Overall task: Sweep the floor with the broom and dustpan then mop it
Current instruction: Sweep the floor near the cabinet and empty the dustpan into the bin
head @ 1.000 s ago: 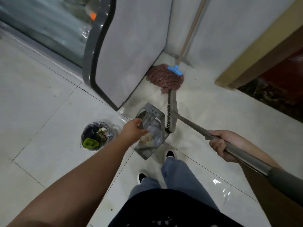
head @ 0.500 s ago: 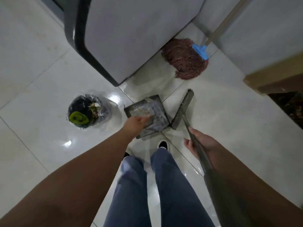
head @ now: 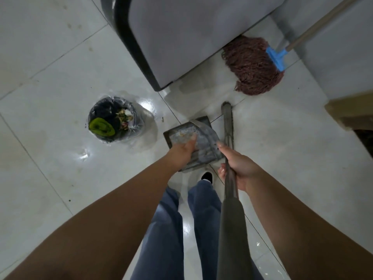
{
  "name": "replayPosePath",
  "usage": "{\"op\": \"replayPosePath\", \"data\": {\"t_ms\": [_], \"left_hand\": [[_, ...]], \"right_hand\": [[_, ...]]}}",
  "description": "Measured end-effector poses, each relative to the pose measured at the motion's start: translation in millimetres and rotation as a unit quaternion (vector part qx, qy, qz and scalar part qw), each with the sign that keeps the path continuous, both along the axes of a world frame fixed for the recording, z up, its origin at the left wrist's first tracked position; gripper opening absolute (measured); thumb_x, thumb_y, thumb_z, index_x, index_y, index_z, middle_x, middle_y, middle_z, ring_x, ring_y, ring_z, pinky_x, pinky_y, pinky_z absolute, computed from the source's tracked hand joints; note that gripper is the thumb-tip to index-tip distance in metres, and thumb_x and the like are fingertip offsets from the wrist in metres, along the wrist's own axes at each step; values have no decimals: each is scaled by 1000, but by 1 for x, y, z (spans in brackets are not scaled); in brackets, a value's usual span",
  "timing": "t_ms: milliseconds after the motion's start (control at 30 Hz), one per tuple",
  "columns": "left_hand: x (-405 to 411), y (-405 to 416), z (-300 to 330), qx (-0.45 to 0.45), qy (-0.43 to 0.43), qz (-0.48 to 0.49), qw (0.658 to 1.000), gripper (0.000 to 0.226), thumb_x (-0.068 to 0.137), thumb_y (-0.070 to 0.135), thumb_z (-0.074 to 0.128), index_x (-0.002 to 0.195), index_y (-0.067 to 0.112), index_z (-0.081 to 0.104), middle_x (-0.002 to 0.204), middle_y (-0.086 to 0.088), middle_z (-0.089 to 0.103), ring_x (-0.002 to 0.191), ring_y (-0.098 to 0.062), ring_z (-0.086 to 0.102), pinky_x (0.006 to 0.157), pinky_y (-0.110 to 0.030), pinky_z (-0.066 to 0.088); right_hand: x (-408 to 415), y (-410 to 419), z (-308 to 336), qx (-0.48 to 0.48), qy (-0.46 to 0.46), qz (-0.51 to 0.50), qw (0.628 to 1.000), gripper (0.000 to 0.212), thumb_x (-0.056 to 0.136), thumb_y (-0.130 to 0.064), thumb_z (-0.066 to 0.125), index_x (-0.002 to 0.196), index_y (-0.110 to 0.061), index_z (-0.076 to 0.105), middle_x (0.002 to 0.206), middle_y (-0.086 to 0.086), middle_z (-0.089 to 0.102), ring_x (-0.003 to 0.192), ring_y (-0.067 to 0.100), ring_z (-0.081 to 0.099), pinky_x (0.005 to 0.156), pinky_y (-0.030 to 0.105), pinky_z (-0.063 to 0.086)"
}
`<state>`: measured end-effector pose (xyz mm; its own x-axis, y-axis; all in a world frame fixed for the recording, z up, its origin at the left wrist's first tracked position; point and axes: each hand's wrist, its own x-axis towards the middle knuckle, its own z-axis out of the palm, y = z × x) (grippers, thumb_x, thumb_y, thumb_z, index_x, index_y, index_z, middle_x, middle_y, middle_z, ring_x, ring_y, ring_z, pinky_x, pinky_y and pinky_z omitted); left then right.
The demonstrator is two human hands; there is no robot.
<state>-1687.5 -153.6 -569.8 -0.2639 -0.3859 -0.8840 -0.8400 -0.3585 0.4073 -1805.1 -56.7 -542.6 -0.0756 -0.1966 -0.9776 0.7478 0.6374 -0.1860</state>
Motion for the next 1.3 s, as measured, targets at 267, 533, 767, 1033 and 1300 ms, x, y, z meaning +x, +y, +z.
{"op": "replayPosePath", "data": {"t_ms": [267, 533, 767, 1033, 1300], "left_hand": [[43, -2, 3, 49, -2, 8, 999, 71, 90, 64, 29, 131, 10, 53, 138, -13, 48, 119, -27, 48, 99, -33, 35], [98, 24, -1, 68, 52, 23, 996, 73, 74, 73, 51, 111, 10, 57, 113, -7, 61, 102, -21, 57, 91, -30, 43], [138, 58, 14, -87, -75, 116, 987, 41, 81, 54, 60, 64, 22, 42, 62, 7, 50, 58, -7, 47, 49, -21, 33], [158, 70, 9, -126, -68, 272, 952, 43, 85, 52, 56, 70, 13, 45, 76, -11, 64, 65, -20, 57, 62, -29, 40], [165, 82, -14, -99, -28, 345, 933, 45, 93, 49, 44, 96, 5, 53, 98, -21, 63, 88, -35, 62, 66, -36, 43]], "right_hand": [[29, -12, 2, 20, 33, 10, 999, 13, 89, -12, 62, 90, -5, 51, 46, 5, 52, 25, 6, 39, 29, 13, 35], [15, -4, 37, 97, 67, 156, 981, 20, 97, 2, 43, 78, -5, 40, 60, 9, 33, 20, 7, 36, 28, 8, 30], [0, -2, 39, 70, 189, 453, 869, 19, 85, 11, 52, 71, -2, 52, 60, 18, 54, 54, 29, 57, 52, 33, 53], [3, -45, 0, 57, 261, 544, 796, 11, 82, 8, 53, 74, 0, 53, 62, 19, 51, 62, 29, 51, 59, 34, 44], [23, -39, -26, 70, 237, 607, 755, 28, 98, -7, 36, 71, -8, 43, 63, 8, 44, 48, 17, 44, 31, 16, 38]]}}
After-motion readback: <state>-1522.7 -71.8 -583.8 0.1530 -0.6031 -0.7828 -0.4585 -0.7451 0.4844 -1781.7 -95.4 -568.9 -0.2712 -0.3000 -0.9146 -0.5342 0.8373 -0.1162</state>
